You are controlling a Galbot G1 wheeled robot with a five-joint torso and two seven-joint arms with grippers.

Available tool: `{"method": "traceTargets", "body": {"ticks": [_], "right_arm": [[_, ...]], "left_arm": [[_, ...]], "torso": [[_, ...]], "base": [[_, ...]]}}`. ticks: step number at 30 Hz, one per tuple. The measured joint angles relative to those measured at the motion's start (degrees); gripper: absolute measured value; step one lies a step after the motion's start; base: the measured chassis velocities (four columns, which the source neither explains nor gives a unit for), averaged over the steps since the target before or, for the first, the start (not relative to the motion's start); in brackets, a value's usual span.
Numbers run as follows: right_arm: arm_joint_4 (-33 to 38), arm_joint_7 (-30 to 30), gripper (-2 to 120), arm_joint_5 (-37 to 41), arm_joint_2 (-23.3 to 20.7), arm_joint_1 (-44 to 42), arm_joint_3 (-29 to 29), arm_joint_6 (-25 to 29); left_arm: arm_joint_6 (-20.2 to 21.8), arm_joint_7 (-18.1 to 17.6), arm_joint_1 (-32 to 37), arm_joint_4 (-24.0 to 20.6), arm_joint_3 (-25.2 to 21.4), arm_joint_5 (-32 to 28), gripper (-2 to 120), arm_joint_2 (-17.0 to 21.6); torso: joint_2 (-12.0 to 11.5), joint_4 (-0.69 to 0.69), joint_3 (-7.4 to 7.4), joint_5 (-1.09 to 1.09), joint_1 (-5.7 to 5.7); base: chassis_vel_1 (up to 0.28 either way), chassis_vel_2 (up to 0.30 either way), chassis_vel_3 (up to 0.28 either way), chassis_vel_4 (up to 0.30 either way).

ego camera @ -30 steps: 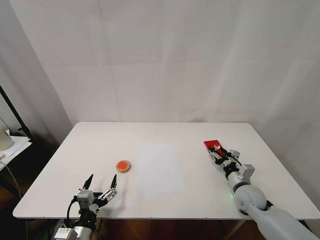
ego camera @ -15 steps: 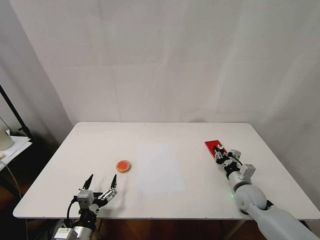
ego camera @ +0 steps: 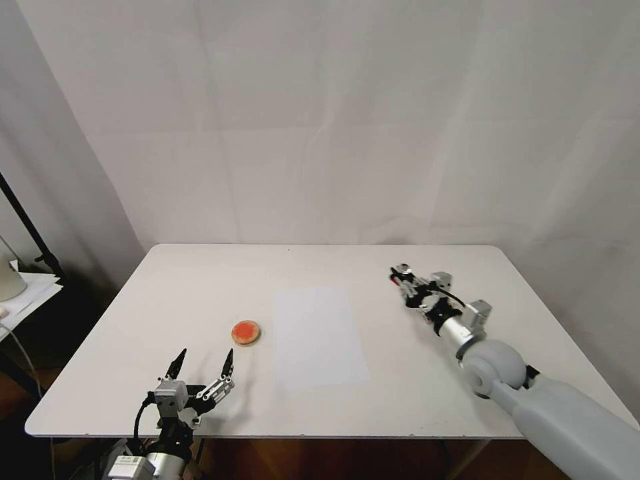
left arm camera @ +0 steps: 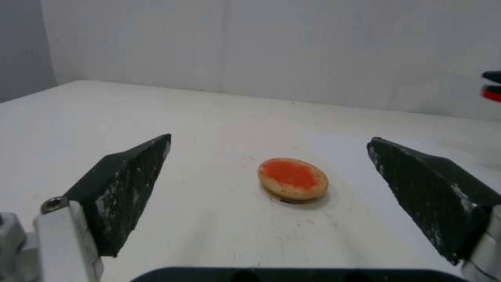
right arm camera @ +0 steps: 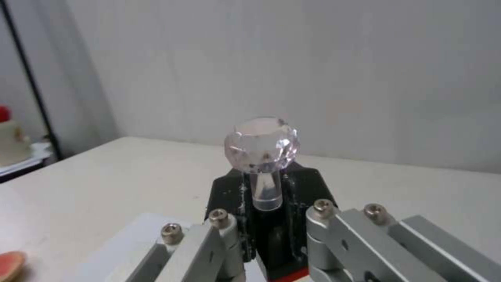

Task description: Pick up the stamp from the ink pad and place it onto another ink pad.

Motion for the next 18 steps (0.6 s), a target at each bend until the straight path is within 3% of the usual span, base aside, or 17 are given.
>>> {"method": "traceTargets", "body": {"ticks": [3,7,18], "right_arm": [[-4.67,-0.65,11,0.57,4.67,6.61,-9.22,0.17],[-8.70,-0.48,11,1.52,7.84,9.25,-14.61,0.15],[-10.42,-0.28,11,3.27,8.89,8.54,-16.20,0.04]], "left_arm": [[0.00,0.00,-0.02,0.00,0.00,0.00,100,0.00],[0.00,0.00,0.01,0.00,0.00,0.00,100,0.00],[0.00,0.00,0.01,0.00,0.00,0.00,100,0.00]], "torso": [[0.00,0.03,0.00,-0.02,0.00],[0.00,0.01,0.00,-0.04,0.00],[0.01,-0.03,-0.01,-0.01,0.00]], "base": [[0.000,0.000,0.000,0.000],[0.000,0.000,0.000,0.000],[0.000,0.000,0.000,0.000]]}}
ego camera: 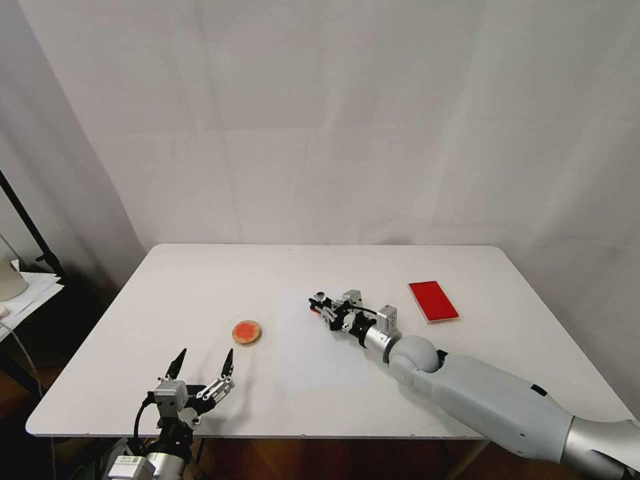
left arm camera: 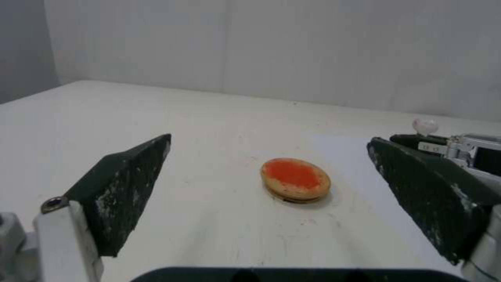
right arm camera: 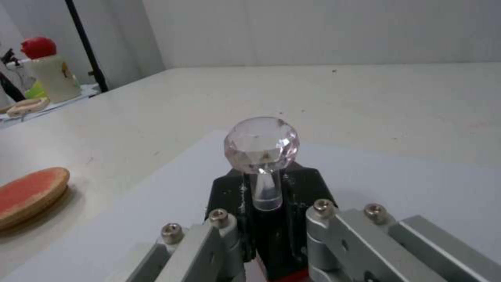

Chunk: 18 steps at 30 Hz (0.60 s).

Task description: Pick up the stamp from the ink pad and place it onto another ink pad.

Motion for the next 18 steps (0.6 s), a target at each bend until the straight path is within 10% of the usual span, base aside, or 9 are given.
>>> {"method": "traceTargets", "body": {"ticks": [18], "right_arm": [[-0.07,-3.06,11,-0.68,11.42,9.08,-10.97,-0.43]], "left_arm": [[0.00,0.00,0.00,0.00,0.00,0.00,100,0.00]], "torso": [[0.00,0.03,0.01,-0.02,0.00]], "base": [[0.000,0.000,0.000,0.000]]}}
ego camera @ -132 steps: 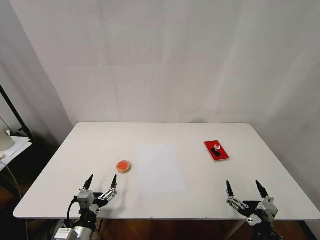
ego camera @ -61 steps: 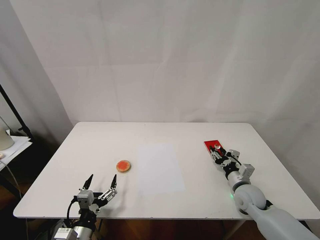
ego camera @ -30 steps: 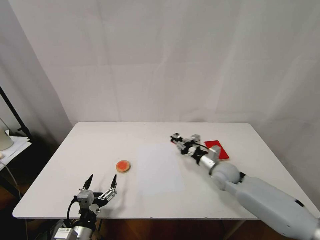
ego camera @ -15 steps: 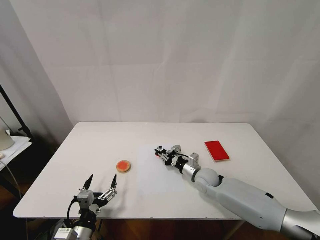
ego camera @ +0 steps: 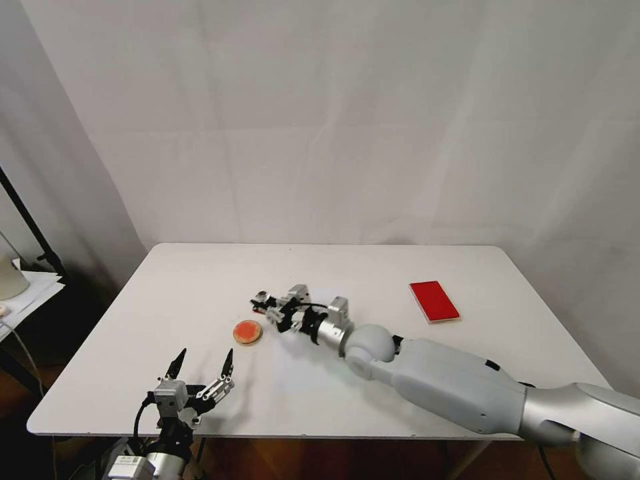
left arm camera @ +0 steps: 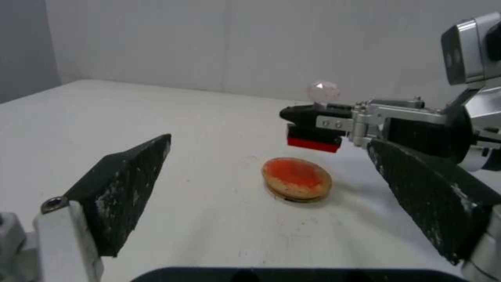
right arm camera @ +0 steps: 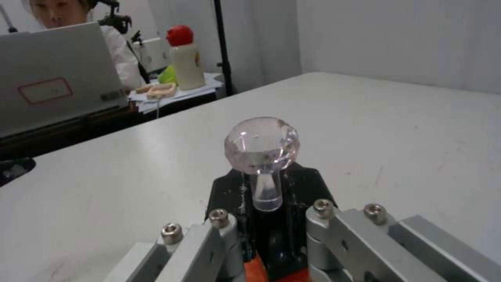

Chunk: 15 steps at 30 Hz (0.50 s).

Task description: Pick up the stamp from the ink pad and place it onto another ink pad.

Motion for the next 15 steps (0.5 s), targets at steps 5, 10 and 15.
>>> {"method": "traceTargets", "body": {"ticks": [5,10,15], "right_arm": [[-0.89,0.06,11,-0.03,1.38,-0.01,-1.08,0.04],[-1.68,0.24,11,0.07,2.22,-0.49,-1.02,0.19],[-1.75,0.49,11,0.47,2.04,-1.10,-0.36,0.30]], "left_arm": [[0.00,0.00,0.00,0.00,0.00,0.00,100,0.00],[0.00,0.00,0.00,0.00,0.00,0.00,100,0.00],[0.00,0.00,0.00,0.00,0.00,0.00,100,0.00]], "torso": [[0.00,-0.02,0.00,0.01,0.00],[0.00,-0.01,0.00,0.02,0.00],[0.00,-0.02,0.00,0.02,0.00]], "base": [[0.000,0.000,0.000,0.000],[0.000,0.000,0.000,0.000],[0.000,0.000,0.000,0.000]]}}
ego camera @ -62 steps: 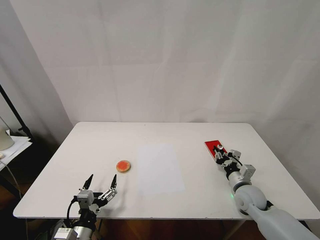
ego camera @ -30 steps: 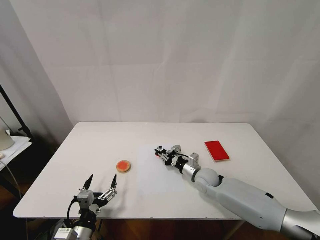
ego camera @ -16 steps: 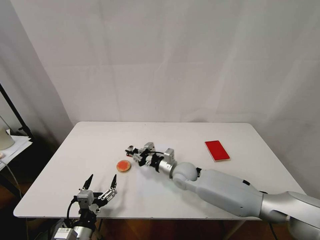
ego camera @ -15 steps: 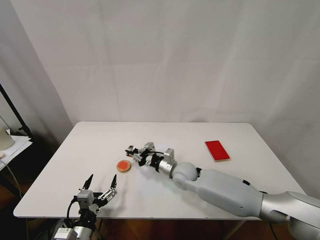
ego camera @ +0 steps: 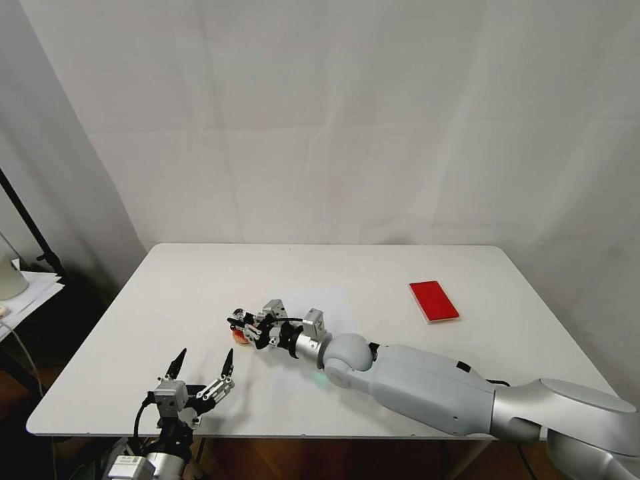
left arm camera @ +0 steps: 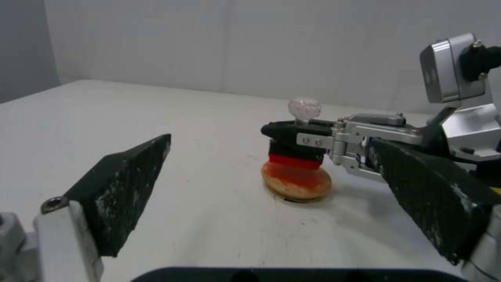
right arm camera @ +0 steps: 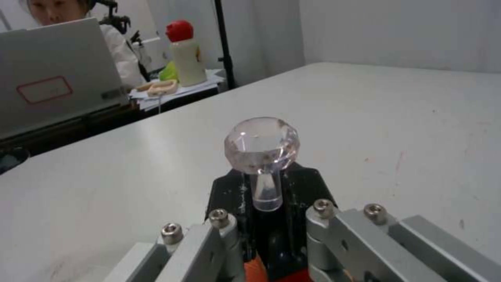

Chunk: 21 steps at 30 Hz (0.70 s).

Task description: Pick up the stamp from the ink pad and place it onto another ink pad.

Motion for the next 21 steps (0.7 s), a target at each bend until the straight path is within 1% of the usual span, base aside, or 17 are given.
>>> {"method": "traceTargets", "body": {"ticks": [6,21], "right_arm": [[0.05,1.41,11,0.85,-0.14,-1.49,0.96,0.03],[0.41,1.44,11,0.35,-0.69,-2.28,0.85,0.18]], "left_arm": [[0.00,0.00,0.00,0.00,0.00,0.00,100,0.00],[0.00,0.00,0.00,0.00,0.00,0.00,100,0.00]], "torso": [[0.00,0.00,0.00,0.01,0.00],[0.00,0.00,0.00,0.01,0.00]], "base": [[0.000,0.000,0.000,0.000],[0.000,0.000,0.000,0.000]]}}
